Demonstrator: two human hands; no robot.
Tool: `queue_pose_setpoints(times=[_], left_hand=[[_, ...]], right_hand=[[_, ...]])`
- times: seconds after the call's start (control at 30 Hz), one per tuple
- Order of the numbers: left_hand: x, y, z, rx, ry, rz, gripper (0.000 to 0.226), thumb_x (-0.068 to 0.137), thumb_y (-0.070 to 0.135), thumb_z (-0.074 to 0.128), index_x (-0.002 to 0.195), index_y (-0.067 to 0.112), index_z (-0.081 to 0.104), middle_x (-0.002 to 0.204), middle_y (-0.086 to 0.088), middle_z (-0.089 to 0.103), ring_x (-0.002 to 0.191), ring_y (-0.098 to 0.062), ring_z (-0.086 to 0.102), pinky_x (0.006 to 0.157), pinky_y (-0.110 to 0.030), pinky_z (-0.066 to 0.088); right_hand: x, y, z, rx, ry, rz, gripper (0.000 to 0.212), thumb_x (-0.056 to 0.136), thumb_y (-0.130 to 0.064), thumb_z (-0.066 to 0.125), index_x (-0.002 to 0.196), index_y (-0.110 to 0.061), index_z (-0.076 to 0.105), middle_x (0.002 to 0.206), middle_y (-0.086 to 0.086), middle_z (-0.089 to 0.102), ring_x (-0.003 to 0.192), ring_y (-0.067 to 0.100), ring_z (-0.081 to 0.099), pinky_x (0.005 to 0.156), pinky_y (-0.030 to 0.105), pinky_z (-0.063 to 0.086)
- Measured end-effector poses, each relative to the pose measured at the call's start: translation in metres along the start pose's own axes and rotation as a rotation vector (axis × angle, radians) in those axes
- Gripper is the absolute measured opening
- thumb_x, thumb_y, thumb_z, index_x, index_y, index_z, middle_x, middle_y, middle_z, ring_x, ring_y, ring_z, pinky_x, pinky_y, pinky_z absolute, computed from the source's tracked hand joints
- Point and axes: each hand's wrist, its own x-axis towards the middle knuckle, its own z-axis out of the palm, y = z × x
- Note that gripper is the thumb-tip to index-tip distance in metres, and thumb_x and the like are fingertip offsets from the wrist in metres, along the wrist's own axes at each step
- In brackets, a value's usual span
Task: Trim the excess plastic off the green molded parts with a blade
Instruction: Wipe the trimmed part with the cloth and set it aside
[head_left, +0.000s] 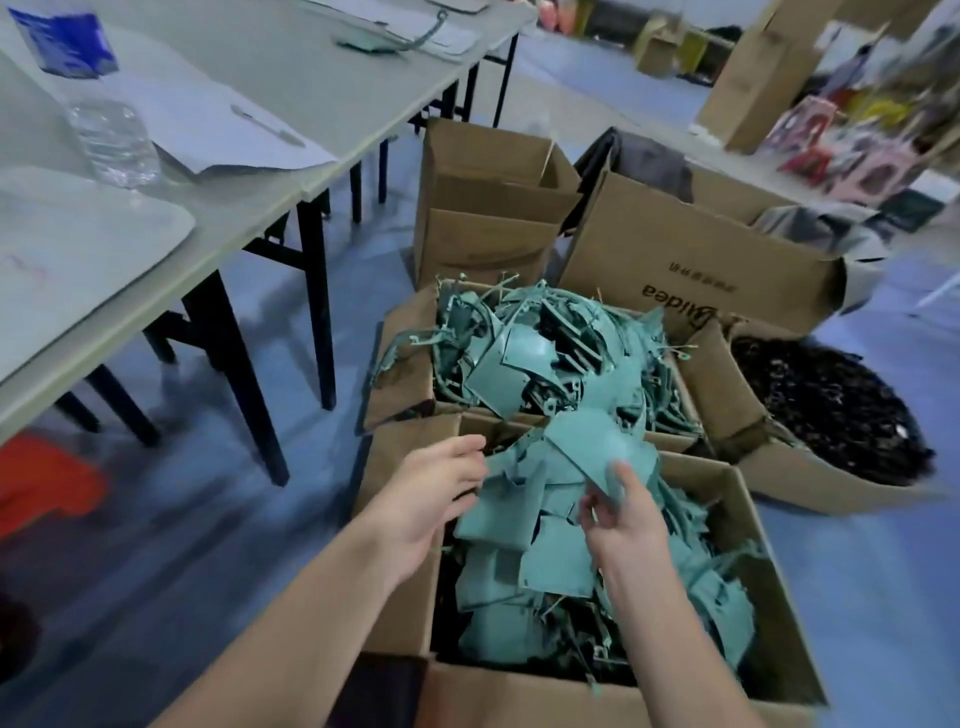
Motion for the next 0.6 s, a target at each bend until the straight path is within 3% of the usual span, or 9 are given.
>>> queue_pose_setpoints(times=[0.1,0.2,0.23,0.33,0.43,0.53,0.6], left_hand=[[-0.004,0.021,-0.021,0.037,0.057,0.084,0.043,0.096,-0.005,0.057,0.132,0.020,0.062,0.128,0.000,0.066,0.116,-0.015,0.066,0.100,-0.036,0.056],[-0.013,0.033,-0.059,0.003,0.128,0.162,0.041,0.091,-0.013,0.059,0.118,0.017,0.067,0.106,-0.005,0.078,0.099,-0.015,0.075,0.073,-0.024,0.060],[-0.017,0.036,-0.070,0.009,0.165,0.188,0.039,0.089,-0.013,0.063,0.116,0.015,0.068,0.101,-0.005,0.079,0.097,-0.016,0.075,0.069,-0.021,0.059],[-0.033,0.045,-0.098,0.047,0.335,0.262,0.025,0.083,0.002,0.078,0.105,0.013,0.073,0.088,-0.006,0.079,0.078,-0.013,0.076,0.055,-0.016,0.053],[-0.053,0.060,-0.122,0.155,0.544,0.356,0.007,0.084,0.018,0.081,0.083,0.015,0.076,0.067,-0.005,0.074,0.038,-0.009,0.054,0.037,-0.016,0.038],[-0.081,0.083,-0.151,0.223,0.743,0.437,0.032,0.093,0.035,0.070,0.067,0.015,0.071,0.039,0.001,0.053,0.027,-0.012,0.038,0.031,-0.017,0.028],[-0.108,0.100,-0.172,0.264,0.861,0.490,0.039,0.091,0.037,0.066,0.061,0.013,0.070,0.037,0.000,0.050,0.029,-0.014,0.043,0.033,-0.019,0.032]], right_hand=[[0.013,0.021,0.001,-0.131,0.001,0.157,0.035,0.101,-0.019,0.063,0.133,-0.007,0.057,0.127,0.010,0.062,0.083,0.017,0.062,0.081,0.026,0.053],[0.007,0.068,0.015,-0.190,-0.067,0.308,0.038,0.103,-0.010,0.055,0.139,0.002,0.051,0.143,0.016,0.055,0.117,0.028,0.063,0.097,0.030,0.053],[0.000,0.084,0.024,-0.191,-0.111,0.346,0.036,0.102,-0.007,0.054,0.136,0.004,0.053,0.142,0.017,0.058,0.119,0.030,0.063,0.095,0.031,0.054],[-0.037,0.125,0.064,-0.218,-0.279,0.429,0.024,0.099,-0.003,0.052,0.120,0.003,0.063,0.120,0.017,0.072,0.100,0.028,0.070,0.076,0.028,0.051],[-0.093,0.144,0.117,-0.279,-0.539,0.468,0.018,0.098,-0.004,0.054,0.110,-0.001,0.068,0.097,0.014,0.078,0.078,0.023,0.071,0.069,0.025,0.046],[-0.157,0.151,0.171,-0.326,-0.816,0.441,0.020,0.099,-0.004,0.051,0.108,0.000,0.069,0.089,0.014,0.077,0.068,0.022,0.069,0.071,0.027,0.049],[-0.203,0.157,0.204,-0.381,-1.006,0.406,0.024,0.101,-0.004,0.047,0.109,0.001,0.070,0.078,0.009,0.075,0.061,0.016,0.068,0.070,0.026,0.050]])
